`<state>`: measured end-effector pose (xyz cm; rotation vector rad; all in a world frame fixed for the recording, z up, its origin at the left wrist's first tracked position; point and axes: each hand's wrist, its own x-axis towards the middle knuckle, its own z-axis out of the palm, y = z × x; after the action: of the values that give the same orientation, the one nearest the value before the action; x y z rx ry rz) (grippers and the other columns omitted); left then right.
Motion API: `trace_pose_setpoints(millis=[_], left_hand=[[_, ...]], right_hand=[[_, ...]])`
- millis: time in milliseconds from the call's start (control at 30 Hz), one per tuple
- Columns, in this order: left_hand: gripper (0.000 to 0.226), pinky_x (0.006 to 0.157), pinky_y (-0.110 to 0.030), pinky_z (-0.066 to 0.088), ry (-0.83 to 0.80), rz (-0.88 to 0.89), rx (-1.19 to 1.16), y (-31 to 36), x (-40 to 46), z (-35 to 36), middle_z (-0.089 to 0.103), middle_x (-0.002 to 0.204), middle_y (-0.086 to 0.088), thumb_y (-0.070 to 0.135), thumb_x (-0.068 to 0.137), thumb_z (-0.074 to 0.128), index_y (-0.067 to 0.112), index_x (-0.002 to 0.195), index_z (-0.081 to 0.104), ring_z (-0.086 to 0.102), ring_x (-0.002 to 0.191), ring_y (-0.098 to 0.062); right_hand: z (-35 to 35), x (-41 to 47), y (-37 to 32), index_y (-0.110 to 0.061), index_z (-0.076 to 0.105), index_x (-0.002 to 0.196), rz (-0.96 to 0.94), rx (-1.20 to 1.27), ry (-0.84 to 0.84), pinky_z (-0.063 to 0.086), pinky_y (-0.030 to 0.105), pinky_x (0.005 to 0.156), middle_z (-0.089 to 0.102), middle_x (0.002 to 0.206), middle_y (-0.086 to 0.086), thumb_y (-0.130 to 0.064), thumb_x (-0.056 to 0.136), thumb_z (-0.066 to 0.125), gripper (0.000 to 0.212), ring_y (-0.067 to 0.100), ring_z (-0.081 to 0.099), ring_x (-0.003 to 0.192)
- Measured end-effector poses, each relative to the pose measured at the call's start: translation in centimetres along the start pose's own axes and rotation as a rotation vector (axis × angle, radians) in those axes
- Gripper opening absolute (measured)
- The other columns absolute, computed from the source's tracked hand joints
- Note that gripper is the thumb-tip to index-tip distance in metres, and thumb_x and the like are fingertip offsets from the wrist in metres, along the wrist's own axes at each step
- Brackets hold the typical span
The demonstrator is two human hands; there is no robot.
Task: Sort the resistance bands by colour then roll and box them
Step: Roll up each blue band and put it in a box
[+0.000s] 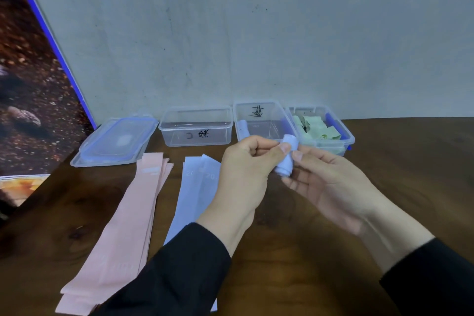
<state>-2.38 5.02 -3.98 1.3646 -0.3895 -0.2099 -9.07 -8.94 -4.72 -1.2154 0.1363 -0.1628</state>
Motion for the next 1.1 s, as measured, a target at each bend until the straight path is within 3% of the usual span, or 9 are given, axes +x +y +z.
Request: trace_pose_setpoints(millis=[233,333,400,500,700,767,867,1000,1100], left_hand=[[0.015,0.094,-0.032,0.054,-0.044,0.052,0.068,-2.2,5.6,-2.4,0.076,0.099,0.005,0.018,0.096,0.066,0.021,0.104,0.078,0.070,0.099,-0.014],[0.022,0.097,-0.025,0.050,0.042,0.163,0.382,-4.8,7.5,-4.4,0.071,0.110,0.013,0.021,0.099,0.062,0.023,0.118,0.072,0.062,0.104,0.000],[0.028,0.100,-0.023,0.046,0.076,0.248,0.587,-6.8,8.0,-5.5,0.063,0.117,0.012,0.020,0.101,0.057,0.020,0.127,0.068,0.056,0.109,0.000],[0.035,0.107,-0.017,0.035,0.085,0.303,0.737,-8.4,8.2,-5.9,0.056,0.133,0.008,0.017,0.103,0.052,0.017,0.138,0.060,0.049,0.125,-0.009],[0.045,0.119,-0.031,0.028,-0.079,0.269,0.904,-8.8,8.0,-5.3,0.034,0.160,0.001,0.018,0.105,0.045,0.017,0.150,0.043,0.031,0.146,-0.016],[0.047,0.120,-0.032,0.028,-0.085,0.269,0.916,-8.9,8.2,-5.4,0.031,0.161,0.002,0.019,0.105,0.045,0.019,0.152,0.041,0.028,0.148,-0.016],[0.049,0.119,-0.022,0.020,-0.089,0.261,0.920,-8.9,8.4,-5.5,0.026,0.163,0.006,0.020,0.106,0.044,0.022,0.154,0.037,0.023,0.149,-0.011],[0.049,0.111,-0.014,0.015,-0.075,0.254,0.905,-8.8,8.4,-5.5,0.025,0.162,0.012,0.024,0.105,0.045,0.027,0.153,0.036,0.021,0.147,-0.005],[0.049,0.109,-0.011,0.014,-0.067,0.248,0.886,-8.8,8.4,-5.5,0.027,0.161,0.015,0.025,0.105,0.047,0.030,0.152,0.037,0.020,0.145,-0.002]], right_hand=[[0.1,6.3,-2.2,-0.001,0.072,0.107,-0.028,-0.320,0.090,0.055,0.032,0.082,0.076,0.100,0.013,-0.009,0.097,0.063,0.015,0.020,0.071,0.091],[-0.7,9.6,-3.7,-0.007,0.074,0.100,-0.043,-0.581,0.128,0.055,0.035,0.083,0.075,0.092,0.010,-0.012,0.092,0.072,0.010,0.020,0.066,0.083],[-1.0,11.8,-5.0,-0.014,0.074,0.098,-0.067,-0.873,0.135,0.053,0.022,0.071,0.076,0.088,0.006,-0.017,0.088,0.076,0.011,0.012,0.063,0.074],[-1.1,15.3,-6.2,-0.020,0.070,0.096,-0.071,-1.292,0.080,0.039,0.008,0.049,0.069,0.077,-0.007,-0.018,0.087,0.076,0.011,0.003,0.057,0.060],[-1.2,21.0,-4.7,-0.019,0.066,0.102,0.084,-1.744,-0.200,0.035,0.009,0.038,0.062,0.087,-0.011,-0.018,0.088,0.074,0.016,0.009,0.055,0.071],[-0.8,21.9,-3.8,-0.017,0.066,0.104,0.156,-1.820,-0.313,0.042,0.011,0.046,0.063,0.093,-0.008,-0.021,0.089,0.073,0.017,0.013,0.059,0.079],[-0.8,23.1,-2.6,-0.022,0.068,0.106,0.260,-1.889,-0.453,0.056,0.031,0.080,0.068,0.099,-0.008,-0.023,0.090,0.070,0.016,0.020,0.065,0.095],[-0.9,23.8,-1.6,-0.028,0.068,0.101,0.279,-1.919,-0.529,0.046,0.020,0.066,0.063,0.088,-0.017,-0.019,0.091,0.062,0.015,0.008,0.060,0.083],[-1.1,24.0,-1.4,-0.030,0.067,0.098,0.296,-1.920,-0.546,0.046,0.021,0.069,0.064,0.087,-0.018,-0.018,0.092,0.061,0.015,0.003,0.058,0.080]])
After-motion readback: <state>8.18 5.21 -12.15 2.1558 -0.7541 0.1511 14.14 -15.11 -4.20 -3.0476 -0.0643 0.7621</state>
